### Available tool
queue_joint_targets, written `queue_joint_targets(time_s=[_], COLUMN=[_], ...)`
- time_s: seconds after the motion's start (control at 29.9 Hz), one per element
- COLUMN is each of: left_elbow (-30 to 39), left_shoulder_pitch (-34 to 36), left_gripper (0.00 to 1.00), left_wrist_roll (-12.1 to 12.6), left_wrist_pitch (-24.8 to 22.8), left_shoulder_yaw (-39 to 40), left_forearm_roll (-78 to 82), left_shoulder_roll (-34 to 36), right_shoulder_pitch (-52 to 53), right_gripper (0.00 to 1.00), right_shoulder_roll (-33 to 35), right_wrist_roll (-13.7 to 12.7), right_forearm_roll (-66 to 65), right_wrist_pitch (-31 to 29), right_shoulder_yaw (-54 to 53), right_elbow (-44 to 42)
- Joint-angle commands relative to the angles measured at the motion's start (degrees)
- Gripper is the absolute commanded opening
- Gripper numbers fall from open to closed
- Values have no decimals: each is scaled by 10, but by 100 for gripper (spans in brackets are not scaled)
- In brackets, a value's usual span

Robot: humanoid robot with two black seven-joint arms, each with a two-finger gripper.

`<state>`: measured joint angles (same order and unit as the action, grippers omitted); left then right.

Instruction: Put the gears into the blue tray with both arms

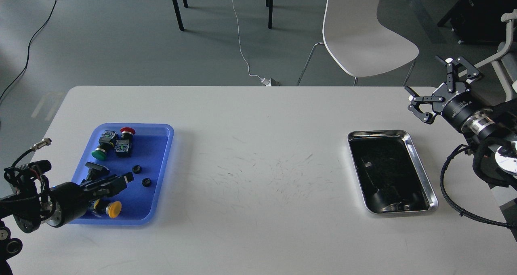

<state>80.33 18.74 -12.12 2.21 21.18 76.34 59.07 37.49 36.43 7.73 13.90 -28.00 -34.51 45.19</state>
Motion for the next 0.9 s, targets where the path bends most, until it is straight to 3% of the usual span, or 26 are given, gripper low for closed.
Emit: queue_joint_targets(time_s=[0.0,0.3,0.47,0.7,0.87], left_elbow=[0,1,-10,-182,-328], left_shoulder_pitch=[28,87,134,205,243], left_gripper=[71,93,96,96,96], left_wrist_roll=[0,6,6,5,6], left_wrist_pitch=[-1,-26,-42,-50,-105], left_shoulder_yaw=[15,101,127,157,211], left_forearm_roll=[0,-130,-281,-411,-543], left_shoulder_roll=[6,3,-26,-181,-278], right_shoulder_pitch=[2,9,14,46,56], right_gripper=[94,95,95,95,95], right_shoulder_roll=[2,7,5,-5,-34], right_wrist_roll=[0,0,0,-3,-4], right_forearm_roll=[1,1,1,1,1], right_wrist_pitch=[0,0,0,0,14], right_shoulder_yaw=[-2,-15,-28,-29,-32], right_elbow=[4,25,25,24,32])
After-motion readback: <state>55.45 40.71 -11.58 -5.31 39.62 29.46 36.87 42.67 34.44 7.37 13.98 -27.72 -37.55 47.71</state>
